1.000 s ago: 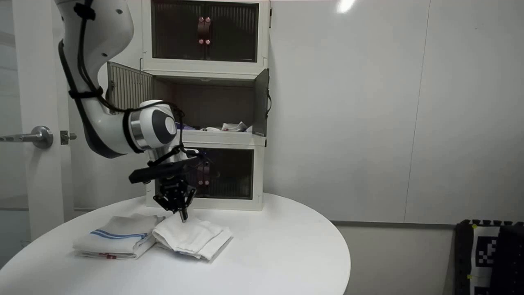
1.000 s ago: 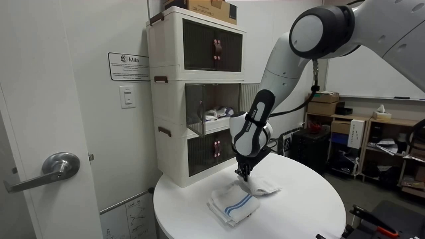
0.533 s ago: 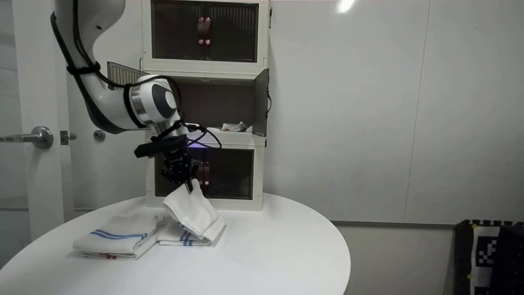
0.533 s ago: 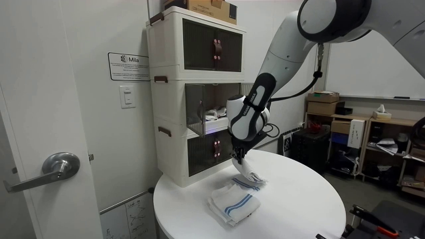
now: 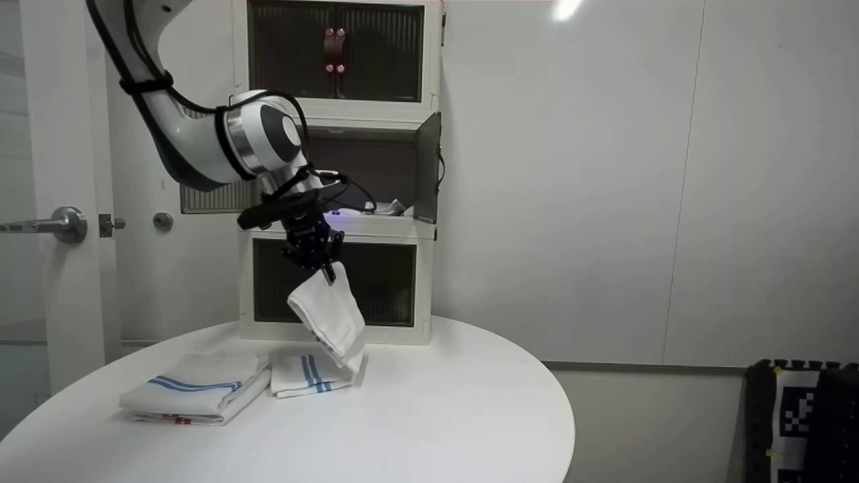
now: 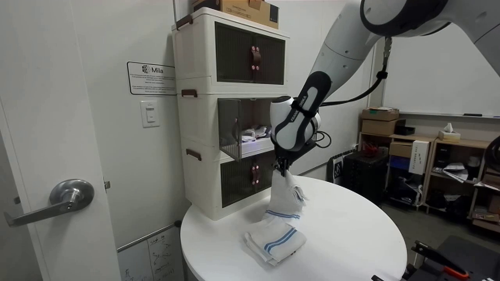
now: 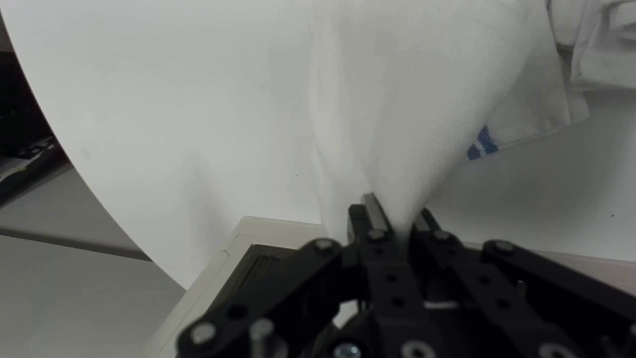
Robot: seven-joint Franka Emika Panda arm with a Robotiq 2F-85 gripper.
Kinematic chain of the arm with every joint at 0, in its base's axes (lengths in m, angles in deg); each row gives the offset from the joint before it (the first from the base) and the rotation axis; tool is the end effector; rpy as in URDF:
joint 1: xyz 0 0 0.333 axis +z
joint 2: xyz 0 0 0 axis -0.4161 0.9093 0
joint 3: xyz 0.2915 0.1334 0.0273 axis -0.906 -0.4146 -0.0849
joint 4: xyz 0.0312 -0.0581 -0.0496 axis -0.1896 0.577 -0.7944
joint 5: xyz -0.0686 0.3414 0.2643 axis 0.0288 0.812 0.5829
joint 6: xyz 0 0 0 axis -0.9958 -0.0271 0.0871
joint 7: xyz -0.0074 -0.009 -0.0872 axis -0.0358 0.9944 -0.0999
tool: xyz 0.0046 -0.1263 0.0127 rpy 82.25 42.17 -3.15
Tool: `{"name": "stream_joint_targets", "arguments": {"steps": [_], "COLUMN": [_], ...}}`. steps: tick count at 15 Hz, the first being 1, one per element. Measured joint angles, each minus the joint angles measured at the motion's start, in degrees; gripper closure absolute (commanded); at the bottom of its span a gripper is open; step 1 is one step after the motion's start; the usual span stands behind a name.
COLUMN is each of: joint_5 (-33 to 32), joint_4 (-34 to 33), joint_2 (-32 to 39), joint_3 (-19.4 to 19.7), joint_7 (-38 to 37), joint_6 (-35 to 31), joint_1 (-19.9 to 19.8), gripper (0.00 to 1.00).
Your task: Pick up a cloth and put it on the middle shelf
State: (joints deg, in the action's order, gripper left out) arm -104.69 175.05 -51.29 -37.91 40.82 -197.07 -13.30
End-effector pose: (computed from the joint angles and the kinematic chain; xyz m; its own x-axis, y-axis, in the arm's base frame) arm 0.6846 -0.0294 0.1645 0.9679 0.1348 0.2120 0.0638 -0.9481 0.3114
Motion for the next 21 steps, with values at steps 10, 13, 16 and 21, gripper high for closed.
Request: {"name": "stream_joint_targets", "arguments": {"steps": [10, 13, 16, 21], "joint_5": [-6.08, -6.51, -9.40, -19.67], "joint_4": [1.18, 2.37, 3.81, 6.35], "joint_2": [-5.17, -6.93, -7.09, -4.04], "joint_3": [1.36, 0.23, -0.39, -0.07], "joint_7": [-3.67, -1.54, 2.38, 6.69], "joint_6": [-1.21, -1.63, -1.68, -3.97], "joint_1": [1.24, 1.04, 0.92, -0.47], "gripper": [0.97, 0.97, 0.97, 0.97]}}
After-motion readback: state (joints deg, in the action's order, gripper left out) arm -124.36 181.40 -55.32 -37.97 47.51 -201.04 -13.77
